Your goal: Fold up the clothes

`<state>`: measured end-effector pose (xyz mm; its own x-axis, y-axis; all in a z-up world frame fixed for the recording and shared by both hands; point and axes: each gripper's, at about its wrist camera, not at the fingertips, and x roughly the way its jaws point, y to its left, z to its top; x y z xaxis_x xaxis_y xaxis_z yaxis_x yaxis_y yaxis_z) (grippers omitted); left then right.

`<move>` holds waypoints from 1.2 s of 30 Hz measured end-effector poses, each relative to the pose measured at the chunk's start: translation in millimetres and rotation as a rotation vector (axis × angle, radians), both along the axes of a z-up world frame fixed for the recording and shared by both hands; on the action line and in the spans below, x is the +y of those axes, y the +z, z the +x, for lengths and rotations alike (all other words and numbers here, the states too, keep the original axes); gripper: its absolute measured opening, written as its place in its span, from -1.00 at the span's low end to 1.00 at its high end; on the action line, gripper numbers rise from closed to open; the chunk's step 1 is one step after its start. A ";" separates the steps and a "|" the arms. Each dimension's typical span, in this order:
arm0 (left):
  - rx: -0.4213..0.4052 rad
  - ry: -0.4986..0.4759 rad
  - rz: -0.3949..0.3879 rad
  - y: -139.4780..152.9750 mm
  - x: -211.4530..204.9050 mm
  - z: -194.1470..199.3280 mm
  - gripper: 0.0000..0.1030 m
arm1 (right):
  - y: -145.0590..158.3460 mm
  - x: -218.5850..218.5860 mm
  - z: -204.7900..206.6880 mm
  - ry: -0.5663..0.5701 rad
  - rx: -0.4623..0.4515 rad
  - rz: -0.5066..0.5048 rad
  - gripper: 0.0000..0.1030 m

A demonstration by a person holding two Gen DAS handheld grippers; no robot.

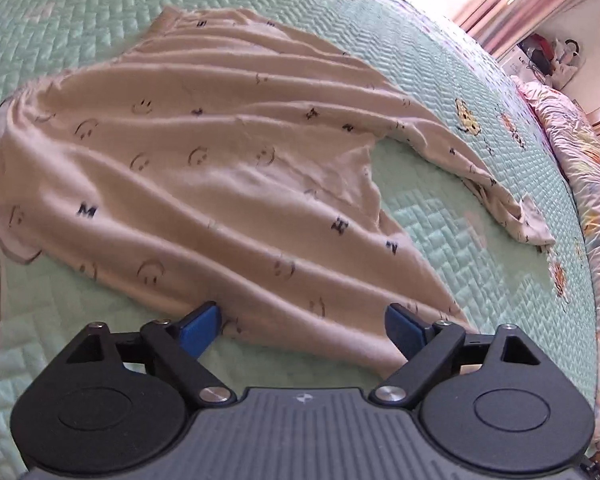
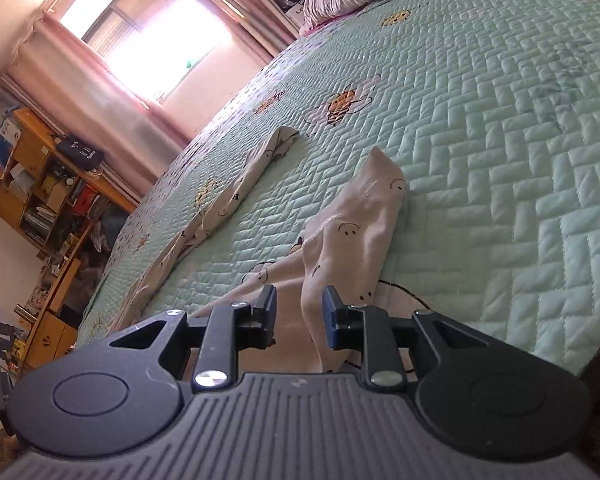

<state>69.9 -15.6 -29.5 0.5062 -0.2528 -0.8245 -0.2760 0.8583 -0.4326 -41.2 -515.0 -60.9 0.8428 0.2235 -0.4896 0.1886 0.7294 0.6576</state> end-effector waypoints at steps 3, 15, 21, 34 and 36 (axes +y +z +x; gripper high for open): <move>0.007 0.017 0.007 -1.1 3.8 -4.5 0.49 | 6.0 -7.9 -8.4 -0.031 -0.025 -0.023 -0.33; -0.081 0.072 0.085 9.2 8.2 -0.3 -0.86 | 21.2 70.8 37.6 0.122 0.026 -0.629 0.10; -0.105 0.015 0.095 20.0 10.1 -11.1 -0.86 | -1.1 95.9 63.0 0.125 0.151 -0.840 -0.62; -0.036 -0.054 0.069 10.7 19.0 -30.9 -0.83 | -4.2 -55.7 -28.6 -0.213 0.146 -0.041 -0.75; -0.001 -0.061 0.064 4.2 21.6 -35.5 -0.83 | -27.2 -70.1 -46.3 -0.245 0.210 0.076 -0.78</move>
